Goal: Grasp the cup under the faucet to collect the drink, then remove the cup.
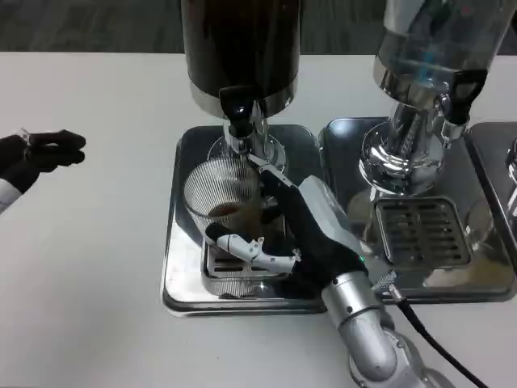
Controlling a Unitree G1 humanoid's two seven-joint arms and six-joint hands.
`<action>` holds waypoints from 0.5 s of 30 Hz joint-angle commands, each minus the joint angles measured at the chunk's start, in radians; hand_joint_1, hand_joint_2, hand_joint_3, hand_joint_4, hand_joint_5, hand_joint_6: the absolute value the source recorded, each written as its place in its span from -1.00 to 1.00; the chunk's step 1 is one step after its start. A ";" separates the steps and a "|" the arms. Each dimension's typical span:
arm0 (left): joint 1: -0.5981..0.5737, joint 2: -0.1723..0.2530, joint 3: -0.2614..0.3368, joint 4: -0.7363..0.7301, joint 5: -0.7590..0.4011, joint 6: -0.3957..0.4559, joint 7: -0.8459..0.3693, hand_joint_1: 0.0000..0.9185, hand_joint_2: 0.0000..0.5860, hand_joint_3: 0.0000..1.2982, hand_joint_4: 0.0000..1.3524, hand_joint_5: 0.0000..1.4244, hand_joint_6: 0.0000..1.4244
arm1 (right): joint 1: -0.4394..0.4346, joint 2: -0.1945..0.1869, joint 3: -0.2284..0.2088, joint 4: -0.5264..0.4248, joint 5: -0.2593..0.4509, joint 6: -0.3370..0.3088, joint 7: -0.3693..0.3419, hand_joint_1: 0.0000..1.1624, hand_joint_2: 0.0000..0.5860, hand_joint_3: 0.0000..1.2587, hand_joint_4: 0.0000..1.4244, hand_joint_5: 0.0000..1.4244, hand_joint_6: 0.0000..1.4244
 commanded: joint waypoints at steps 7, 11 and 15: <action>0.003 0.023 -0.008 0.003 0.016 -0.003 0.004 -1.00 -0.44 -0.44 -0.48 -0.59 -0.60 | 0.008 0.008 0.008 0.007 -0.010 0.003 -0.030 0.08 -0.32 -0.64 -0.60 -0.43 -0.01; 0.001 0.026 -0.007 0.003 0.014 -0.002 0.003 -1.00 -0.42 -0.45 -0.48 -0.59 -0.60 | 0.011 0.009 0.009 0.008 -0.018 0.005 -0.048 0.08 -0.32 -0.61 -0.56 -0.38 0.07; -0.001 0.028 -0.006 0.006 0.015 -0.001 0.003 -1.00 -0.41 -0.46 -0.48 -0.59 -0.60 | 0.010 0.008 0.010 0.012 -0.021 0.005 -0.058 0.09 -0.31 -0.59 -0.52 -0.32 0.16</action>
